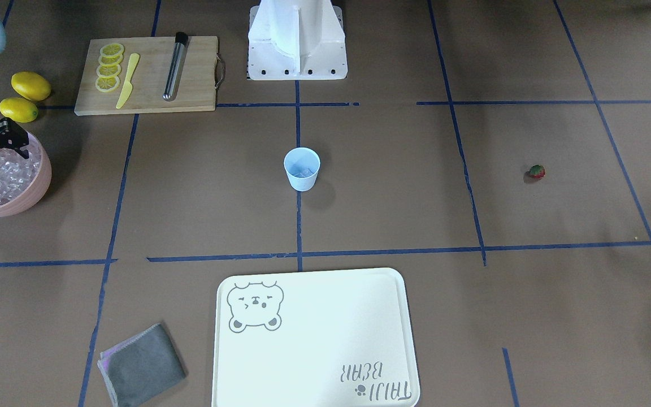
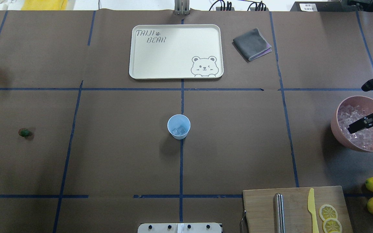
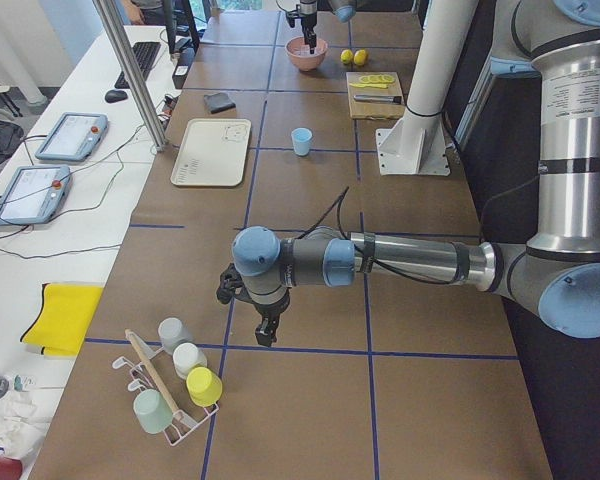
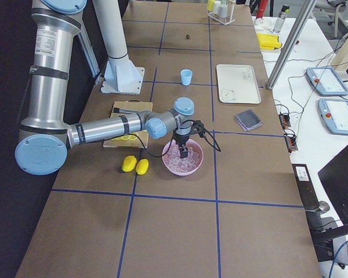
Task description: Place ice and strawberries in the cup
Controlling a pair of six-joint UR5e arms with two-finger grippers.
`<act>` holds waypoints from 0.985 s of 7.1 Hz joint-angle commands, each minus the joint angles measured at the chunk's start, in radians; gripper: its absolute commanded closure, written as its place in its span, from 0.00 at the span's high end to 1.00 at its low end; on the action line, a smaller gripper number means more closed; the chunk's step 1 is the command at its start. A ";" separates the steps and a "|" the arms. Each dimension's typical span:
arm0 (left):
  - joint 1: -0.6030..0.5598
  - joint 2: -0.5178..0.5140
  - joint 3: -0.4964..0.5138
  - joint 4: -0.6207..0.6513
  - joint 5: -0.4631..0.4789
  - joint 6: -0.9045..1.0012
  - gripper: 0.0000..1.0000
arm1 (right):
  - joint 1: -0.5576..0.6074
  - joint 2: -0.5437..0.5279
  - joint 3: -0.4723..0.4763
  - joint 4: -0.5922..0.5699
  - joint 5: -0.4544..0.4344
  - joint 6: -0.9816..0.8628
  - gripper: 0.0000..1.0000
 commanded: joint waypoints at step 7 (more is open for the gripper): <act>0.000 -0.001 0.000 0.000 0.000 0.000 1.00 | -0.004 0.029 -0.025 0.001 -0.008 -0.003 0.79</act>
